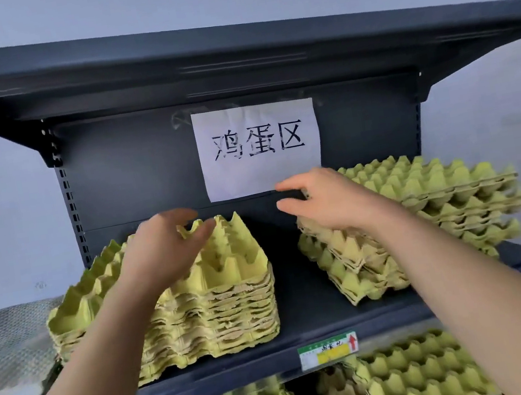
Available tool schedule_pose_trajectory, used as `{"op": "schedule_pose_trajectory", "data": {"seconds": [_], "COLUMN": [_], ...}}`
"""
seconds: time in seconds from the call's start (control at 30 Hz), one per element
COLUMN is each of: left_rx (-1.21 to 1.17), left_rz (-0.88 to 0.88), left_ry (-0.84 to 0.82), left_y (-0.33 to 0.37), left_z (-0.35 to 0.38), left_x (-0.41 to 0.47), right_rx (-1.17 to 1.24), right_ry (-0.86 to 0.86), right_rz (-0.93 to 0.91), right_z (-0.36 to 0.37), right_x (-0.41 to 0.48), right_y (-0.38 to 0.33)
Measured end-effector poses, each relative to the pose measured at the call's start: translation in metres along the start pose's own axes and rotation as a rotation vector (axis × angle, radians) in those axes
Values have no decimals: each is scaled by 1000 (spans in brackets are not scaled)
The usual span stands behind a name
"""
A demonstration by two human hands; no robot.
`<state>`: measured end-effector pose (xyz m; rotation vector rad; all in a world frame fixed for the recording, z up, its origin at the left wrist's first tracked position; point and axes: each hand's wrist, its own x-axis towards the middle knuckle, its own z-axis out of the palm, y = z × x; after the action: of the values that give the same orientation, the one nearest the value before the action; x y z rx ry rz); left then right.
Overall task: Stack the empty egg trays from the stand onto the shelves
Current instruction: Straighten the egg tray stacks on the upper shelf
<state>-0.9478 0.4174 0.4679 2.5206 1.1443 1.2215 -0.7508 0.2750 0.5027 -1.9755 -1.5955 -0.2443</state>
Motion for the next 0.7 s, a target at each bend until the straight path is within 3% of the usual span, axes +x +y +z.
{"op": "schedule_pose_trajectory", "data": {"seconds": [0.17, 0.3, 0.47, 0.57, 0.7], "left_rx": [-167, -139, -152, -184, -282], "left_rz": [162, 247, 129, 50, 20], "left_ry": [-32, -114, -208, -100, 77], "left_y": [104, 176, 226, 238, 245], "left_z": [47, 101, 157, 174, 181], "left_x": [-22, -30, -20, -19, -21], "right_rx": [-115, -135, -33, 134, 259], "right_ry": [64, 111, 39, 17, 131], "right_rz": [101, 246, 371, 323, 200], "right_z": [-67, -105, -129, -128, -127], "right_x": [-51, -69, -77, -78, -71], "right_y": [73, 170, 282, 318, 337]}}
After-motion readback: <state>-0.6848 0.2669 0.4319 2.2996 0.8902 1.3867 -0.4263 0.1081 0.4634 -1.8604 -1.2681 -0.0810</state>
